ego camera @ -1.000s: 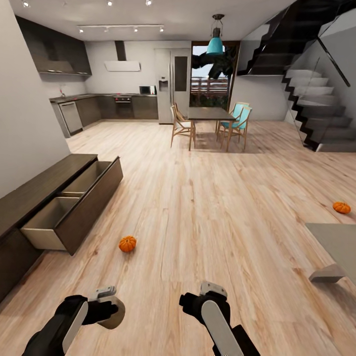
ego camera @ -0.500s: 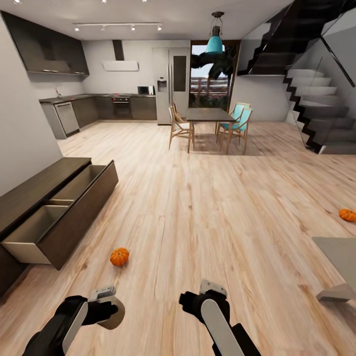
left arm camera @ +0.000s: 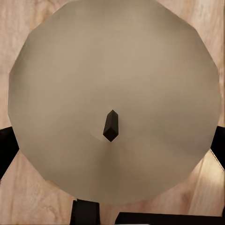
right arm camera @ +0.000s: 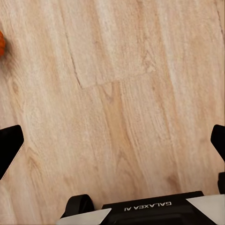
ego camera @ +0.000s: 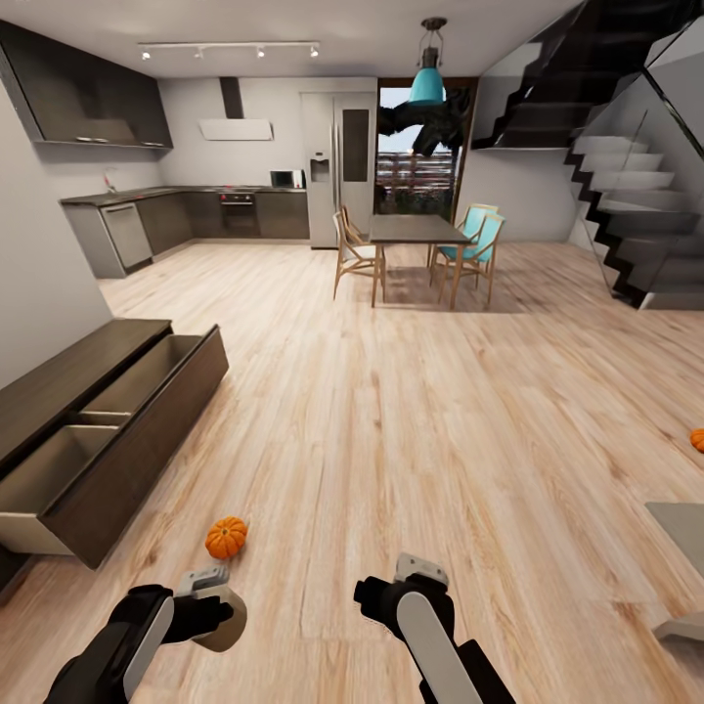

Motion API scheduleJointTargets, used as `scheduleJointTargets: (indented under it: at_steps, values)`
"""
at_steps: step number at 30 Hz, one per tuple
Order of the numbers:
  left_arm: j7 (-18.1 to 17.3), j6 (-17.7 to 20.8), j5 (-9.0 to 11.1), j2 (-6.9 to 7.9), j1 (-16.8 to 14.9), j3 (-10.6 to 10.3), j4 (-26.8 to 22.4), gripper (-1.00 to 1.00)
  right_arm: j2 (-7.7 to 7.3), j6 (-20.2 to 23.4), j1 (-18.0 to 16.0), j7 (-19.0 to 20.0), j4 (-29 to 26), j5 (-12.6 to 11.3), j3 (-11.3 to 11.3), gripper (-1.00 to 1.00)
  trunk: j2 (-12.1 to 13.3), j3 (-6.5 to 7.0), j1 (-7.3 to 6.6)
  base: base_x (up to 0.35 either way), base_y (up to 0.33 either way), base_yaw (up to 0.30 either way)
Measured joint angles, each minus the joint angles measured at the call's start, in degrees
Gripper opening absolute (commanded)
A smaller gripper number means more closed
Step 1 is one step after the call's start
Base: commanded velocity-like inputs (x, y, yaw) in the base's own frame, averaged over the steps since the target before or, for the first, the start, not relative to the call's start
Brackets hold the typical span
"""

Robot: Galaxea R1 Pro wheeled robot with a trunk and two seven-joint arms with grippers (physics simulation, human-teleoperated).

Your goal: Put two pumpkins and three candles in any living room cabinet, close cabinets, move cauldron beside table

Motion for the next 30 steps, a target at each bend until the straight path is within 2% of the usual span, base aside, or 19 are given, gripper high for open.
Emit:
scheduleJointTargets:
  at_steps: [13,22,30]
  values:
    - [0.0,0.0,-0.04,0.0,0.0,-0.07,0.01,-1.0,0.0,-0.36,0.0,0.02,-0.01,-0.08,0.08,1.0,0.0,0.0,0.0,0.327,-0.02,0.0]
    - [0.07,-0.11,-0.03,0.0,0.0,-0.07,0.3,-1.0,0.0,-0.37,0.0,0.09,0.07,-0.08,-0.02,1.0,0.0,0.0,0.0,0.324,-0.122,0.0]
    - [0.02,-1.69,0.14,0.0,0.0,-0.07,0.43,-1.0,0.0,-0.53,0.0,0.09,0.39,-0.09,-0.12,1.0,0.0,0.0,0.0,0.319,-0.097,0.0]
